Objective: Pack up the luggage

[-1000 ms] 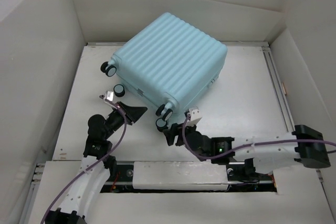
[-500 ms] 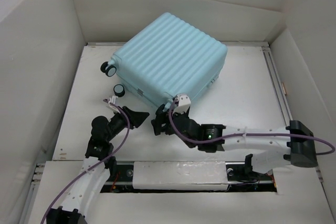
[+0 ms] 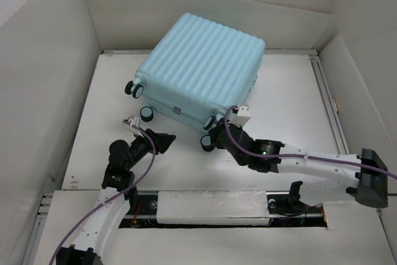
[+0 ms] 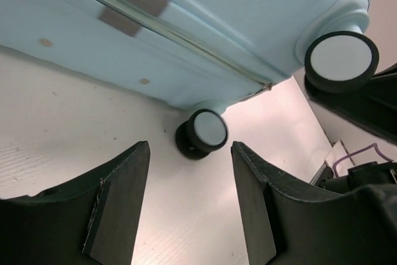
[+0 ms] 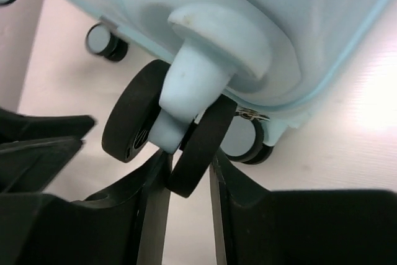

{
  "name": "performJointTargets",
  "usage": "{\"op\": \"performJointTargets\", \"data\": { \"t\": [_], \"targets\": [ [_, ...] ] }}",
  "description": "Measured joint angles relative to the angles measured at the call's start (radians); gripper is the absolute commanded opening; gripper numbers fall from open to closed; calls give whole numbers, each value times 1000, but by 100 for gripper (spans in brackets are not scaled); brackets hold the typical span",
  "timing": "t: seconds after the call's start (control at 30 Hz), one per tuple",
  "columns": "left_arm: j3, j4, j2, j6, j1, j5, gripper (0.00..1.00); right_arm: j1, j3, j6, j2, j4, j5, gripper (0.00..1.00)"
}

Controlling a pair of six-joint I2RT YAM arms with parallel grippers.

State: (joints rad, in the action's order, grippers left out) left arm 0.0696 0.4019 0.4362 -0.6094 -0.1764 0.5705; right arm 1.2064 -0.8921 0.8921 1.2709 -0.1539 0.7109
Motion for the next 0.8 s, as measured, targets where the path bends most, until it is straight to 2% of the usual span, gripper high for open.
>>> {"op": "performJointTargets", "data": {
  "t": [0.2, 0.33, 0.4, 0.43, 0.57, 0.63, 0.7, 0.8],
  "targets": [
    [13, 23, 58, 21, 0, -15, 52, -68, 124, -68, -255, -146, 45, 0],
    [85, 54, 188, 8, -24, -65, 52, -133, 183, -119, -400, -215, 34, 0],
    [155, 69, 266, 3, -142, -158, 53, -175, 203, -144, -447, -230, 13, 0],
    [200, 65, 308, 8, -239, -233, 55, -201, 210, -157, -470, -238, -5, 0],
    [418, 68, 471, 38, -777, -588, 63, -333, 220, -230, -525, -265, -89, 0],
    [502, 74, 531, 50, -956, -690, 69, -408, 220, -265, -536, -275, -127, 0],
    [542, 69, 550, 52, -1052, -769, 75, -478, 220, -298, -550, -285, -152, 0],
    [548, -3, 518, 40, -1074, -894, 81, -595, 220, -349, -573, -291, -213, 0]
  ]
}}
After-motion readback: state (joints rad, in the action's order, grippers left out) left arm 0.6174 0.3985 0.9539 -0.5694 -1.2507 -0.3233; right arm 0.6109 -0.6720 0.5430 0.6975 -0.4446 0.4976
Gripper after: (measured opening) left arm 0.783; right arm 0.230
